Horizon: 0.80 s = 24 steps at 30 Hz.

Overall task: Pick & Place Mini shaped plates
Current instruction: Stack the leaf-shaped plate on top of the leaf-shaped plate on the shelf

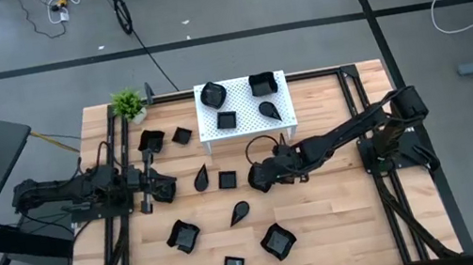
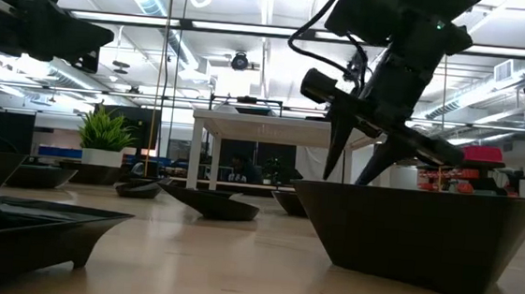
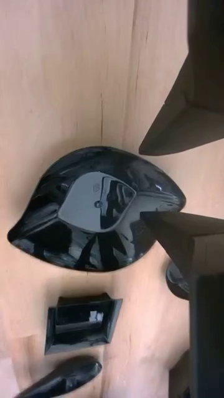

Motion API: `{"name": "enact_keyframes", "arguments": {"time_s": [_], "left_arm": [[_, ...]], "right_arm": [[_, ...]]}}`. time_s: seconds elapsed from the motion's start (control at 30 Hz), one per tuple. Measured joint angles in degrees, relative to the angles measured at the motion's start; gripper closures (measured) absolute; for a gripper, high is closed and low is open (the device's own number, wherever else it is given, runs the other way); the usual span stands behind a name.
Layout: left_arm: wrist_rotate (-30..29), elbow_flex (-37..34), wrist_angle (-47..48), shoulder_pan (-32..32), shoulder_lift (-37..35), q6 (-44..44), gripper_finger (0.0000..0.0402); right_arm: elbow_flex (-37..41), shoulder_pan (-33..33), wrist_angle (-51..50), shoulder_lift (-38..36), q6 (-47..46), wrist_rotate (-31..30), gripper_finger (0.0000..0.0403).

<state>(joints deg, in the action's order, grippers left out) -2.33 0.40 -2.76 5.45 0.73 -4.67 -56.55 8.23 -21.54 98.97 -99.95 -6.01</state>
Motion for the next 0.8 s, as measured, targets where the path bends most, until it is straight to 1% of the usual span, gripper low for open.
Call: {"name": "enact_keyframes", "arguments": {"time_s": [0.07,0.27,0.47,0.63,0.8], "left_arm": [[0.0,0.02,0.02,0.0,0.0,0.0,0.0399],[0.02,0.01,0.0,-0.01,0.0,0.0,0.0399],[0.02,0.02,-0.01,0.0,0.0,0.0,0.0399],[0.0,0.02,0.0,-0.02,0.0,0.0,0.0399],[0.0,0.02,0.0,0.0,0.0,0.0,0.0399]], "right_arm": [[0.15,0.02,-0.39,0.33,-0.06,0.38,0.0249],[1.97,0.0,3.77,1.41,-0.63,0.77,0.0254],[3.28,0.0,4.93,1.34,-1.61,1.13,0.0262],[3.3,0.0,5.39,1.34,-1.6,1.59,0.0281],[3.32,0.0,5.47,1.34,-0.99,1.99,0.0309]]}}
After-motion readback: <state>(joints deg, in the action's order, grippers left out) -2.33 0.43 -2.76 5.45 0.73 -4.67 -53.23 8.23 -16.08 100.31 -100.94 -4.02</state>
